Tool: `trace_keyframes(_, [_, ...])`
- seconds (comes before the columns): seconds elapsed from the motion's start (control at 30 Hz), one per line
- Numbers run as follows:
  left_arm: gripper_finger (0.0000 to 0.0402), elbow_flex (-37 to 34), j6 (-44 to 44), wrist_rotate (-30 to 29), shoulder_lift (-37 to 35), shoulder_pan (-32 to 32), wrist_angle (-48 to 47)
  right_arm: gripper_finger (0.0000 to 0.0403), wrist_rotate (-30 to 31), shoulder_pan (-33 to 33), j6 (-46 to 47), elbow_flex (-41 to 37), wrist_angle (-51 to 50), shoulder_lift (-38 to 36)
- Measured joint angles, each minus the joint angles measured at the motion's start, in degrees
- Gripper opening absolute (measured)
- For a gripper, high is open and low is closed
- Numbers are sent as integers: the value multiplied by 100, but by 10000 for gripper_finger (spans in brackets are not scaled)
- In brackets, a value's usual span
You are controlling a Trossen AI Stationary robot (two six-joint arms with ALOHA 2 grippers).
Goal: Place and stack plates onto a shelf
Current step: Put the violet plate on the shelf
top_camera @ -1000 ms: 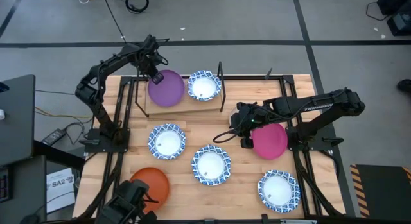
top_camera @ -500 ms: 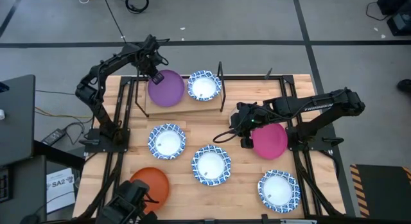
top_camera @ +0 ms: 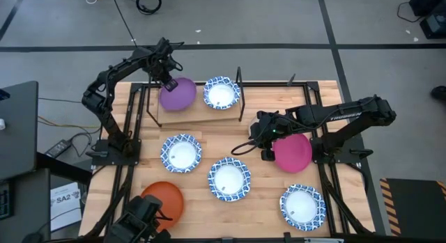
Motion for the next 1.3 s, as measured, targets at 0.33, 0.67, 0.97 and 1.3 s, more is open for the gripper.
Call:
trace_keyframes(0.33, [84,0,-2,9,0,0,0,105,0,1,-1,0,1,0])
trace_keyframes(0.67, [112,0,-14,167,0,-200,0,105,-1,-1,1,0,-1,0])
trace_keyframes(0.97, [112,0,-7,225,0,-991,1,105,0,-1,1,1,-1,0])
trace_keyframes(1.3, [96,0,-1,191,0,-1980,9,105,-2,1,2,0,-2,0])
